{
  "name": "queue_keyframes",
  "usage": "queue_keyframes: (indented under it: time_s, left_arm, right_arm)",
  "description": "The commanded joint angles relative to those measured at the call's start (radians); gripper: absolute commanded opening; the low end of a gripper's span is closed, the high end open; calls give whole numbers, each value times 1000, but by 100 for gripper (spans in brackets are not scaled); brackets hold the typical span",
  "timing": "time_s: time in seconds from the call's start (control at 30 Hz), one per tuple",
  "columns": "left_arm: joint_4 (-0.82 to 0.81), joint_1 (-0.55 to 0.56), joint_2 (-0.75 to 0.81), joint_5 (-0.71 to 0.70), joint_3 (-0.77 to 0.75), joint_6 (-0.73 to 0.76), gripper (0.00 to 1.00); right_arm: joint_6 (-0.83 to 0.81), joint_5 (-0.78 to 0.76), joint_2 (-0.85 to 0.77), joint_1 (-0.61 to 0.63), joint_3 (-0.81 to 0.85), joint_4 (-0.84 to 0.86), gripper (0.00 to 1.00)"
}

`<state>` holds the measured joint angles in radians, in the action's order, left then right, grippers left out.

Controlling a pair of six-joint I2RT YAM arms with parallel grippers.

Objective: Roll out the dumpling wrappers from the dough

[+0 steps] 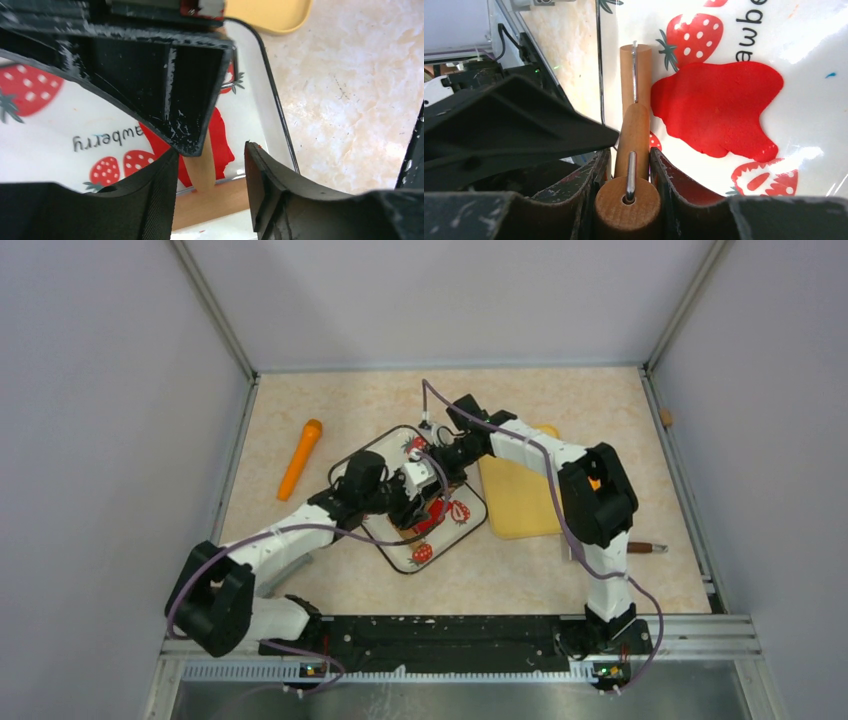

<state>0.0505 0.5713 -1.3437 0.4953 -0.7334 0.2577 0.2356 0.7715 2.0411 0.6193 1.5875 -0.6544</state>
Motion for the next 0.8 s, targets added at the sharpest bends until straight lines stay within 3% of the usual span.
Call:
queue_keyframes:
  time_s: [0.0, 0.13, 0.43, 0.63, 0.77]
  left_arm:
    - [-182, 33, 107, 123, 73, 223, 55]
    - [-277, 37, 53, 114, 96, 298, 55]
    - [-291, 57, -61, 103, 59, 295, 55]
    - [-325, 78, -153, 59, 51, 309, 40]
    - [-330, 99, -218, 53, 28, 322, 25]
  right_arm:
    - [-11, -32, -73, -3, 2, 77, 0]
    - [9, -30, -96, -21, -39, 76, 0]
    - [50, -13, -152, -85, -90, 80, 0]
    - [54, -22, -171, -92, -141, 86, 0]
    - [54, -26, -178, -93, -155, 86, 0]
